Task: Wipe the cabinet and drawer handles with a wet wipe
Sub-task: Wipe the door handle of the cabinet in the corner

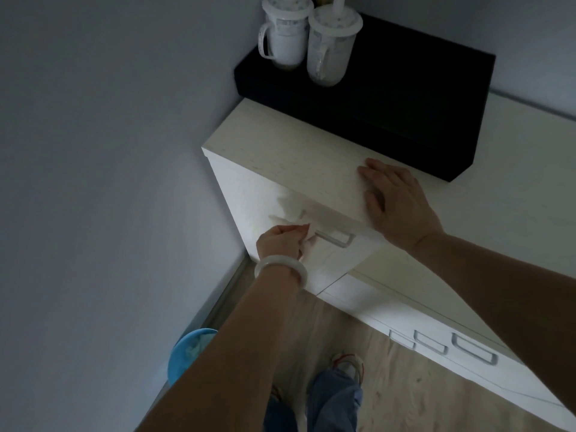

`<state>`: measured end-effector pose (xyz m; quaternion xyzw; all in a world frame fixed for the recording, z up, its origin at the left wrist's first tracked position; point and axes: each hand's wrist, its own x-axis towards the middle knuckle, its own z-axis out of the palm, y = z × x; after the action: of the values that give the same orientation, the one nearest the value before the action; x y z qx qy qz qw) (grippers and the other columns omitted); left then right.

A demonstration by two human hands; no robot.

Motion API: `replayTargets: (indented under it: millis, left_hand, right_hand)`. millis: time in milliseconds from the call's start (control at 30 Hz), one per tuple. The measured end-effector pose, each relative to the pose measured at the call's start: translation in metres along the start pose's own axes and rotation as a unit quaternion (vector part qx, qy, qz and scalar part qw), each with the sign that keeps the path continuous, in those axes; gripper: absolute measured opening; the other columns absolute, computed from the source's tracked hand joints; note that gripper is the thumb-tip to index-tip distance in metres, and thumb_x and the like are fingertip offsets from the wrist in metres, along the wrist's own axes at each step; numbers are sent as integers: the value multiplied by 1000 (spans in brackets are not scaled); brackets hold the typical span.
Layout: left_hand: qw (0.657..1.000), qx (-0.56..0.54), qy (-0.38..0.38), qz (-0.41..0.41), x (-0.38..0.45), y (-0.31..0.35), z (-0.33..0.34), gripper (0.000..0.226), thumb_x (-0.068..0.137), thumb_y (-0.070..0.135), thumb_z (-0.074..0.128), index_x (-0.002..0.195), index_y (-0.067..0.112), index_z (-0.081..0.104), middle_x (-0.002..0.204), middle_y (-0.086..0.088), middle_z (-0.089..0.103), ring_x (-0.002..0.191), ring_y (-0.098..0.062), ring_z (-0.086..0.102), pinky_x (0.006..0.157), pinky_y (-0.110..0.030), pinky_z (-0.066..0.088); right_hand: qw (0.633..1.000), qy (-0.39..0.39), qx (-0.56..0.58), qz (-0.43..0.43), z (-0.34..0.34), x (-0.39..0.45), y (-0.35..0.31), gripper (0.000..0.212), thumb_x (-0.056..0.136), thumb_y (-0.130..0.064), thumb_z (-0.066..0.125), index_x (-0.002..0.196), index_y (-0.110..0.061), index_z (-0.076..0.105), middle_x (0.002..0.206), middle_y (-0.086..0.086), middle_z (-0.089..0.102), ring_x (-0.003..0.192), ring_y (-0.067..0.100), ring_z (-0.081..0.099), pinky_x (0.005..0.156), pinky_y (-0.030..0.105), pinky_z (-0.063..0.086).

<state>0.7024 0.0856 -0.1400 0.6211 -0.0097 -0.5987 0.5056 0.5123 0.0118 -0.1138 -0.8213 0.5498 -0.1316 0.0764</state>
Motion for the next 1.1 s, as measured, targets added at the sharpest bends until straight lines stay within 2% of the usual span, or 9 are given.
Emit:
replayTargets:
  millis: [100,267,433,500,567,667,900,1000,1100]
  left_hand:
    - [1000,2,7,16,-1,-4,0,7,76,-4,74,75,0,68,73,-13,71,76,-26,68,84,-40,58]
    - [996,-80,29,-36,-12,-15,13,11,76,-3,74,74,4,66,72,-10,68,68,-21,63,62,-27,56]
    - [990,-105,12,-94,-31,-27,30,13,77,-4,73,88,0,66,75,-10,68,58,-14,63,53,-21,54]
    - [991,-89,20,-96,-30,-23,28,11,78,-2,74,84,1,66,73,-8,68,58,-14,63,50,-21,52]
    - [994,-74,44,-72,-23,-12,21,12,76,0,76,74,5,66,68,-6,67,60,-15,63,52,-23,51]
    - [993,-101,55,-38,-11,0,13,13,76,-3,75,72,6,67,61,-5,68,54,-14,64,52,-23,52]
    - [992,-75,13,-105,-33,-25,32,11,77,-3,73,84,2,66,73,-7,66,57,-14,64,47,-19,50]
    - [994,-65,43,-74,-17,-12,21,11,75,2,78,77,6,68,72,-8,69,66,-20,64,51,-23,50]
    - [993,-95,58,-47,-4,-4,15,13,75,-3,75,72,6,66,64,-8,68,62,-20,61,55,-26,48]
  right_hand:
    - [1000,3,-1,1,0,-1,0,50,96,-34,34,143,-21,41,150,-1,39,134,21,33,114,41,27]
    - [1000,3,-4,-3,0,0,0,50,96,-33,34,144,-20,41,151,0,39,134,23,33,114,41,27]
    - [1000,3,-10,-4,0,1,0,46,98,-28,39,144,-19,41,151,-1,37,134,22,32,113,39,25]
    - [1000,6,-4,-6,0,1,0,46,98,-27,40,143,-19,42,151,-1,38,134,22,33,113,38,24]
    - [1000,10,0,-8,0,0,0,45,98,-25,43,142,-19,43,150,0,40,133,21,34,112,37,25]
    - [1000,16,6,-9,0,1,1,44,98,-24,45,142,-19,45,149,0,41,132,22,35,112,38,26]
    - [1000,3,-5,-2,-2,1,-1,51,94,-32,35,142,-19,44,150,0,40,133,22,35,113,38,25]
    - [1000,2,-1,-2,-1,1,-1,51,94,-33,35,142,-20,43,150,0,40,134,22,34,114,39,25]
    - [1000,6,0,-4,0,1,0,50,94,-32,36,142,-19,44,149,0,40,133,23,35,113,39,26]
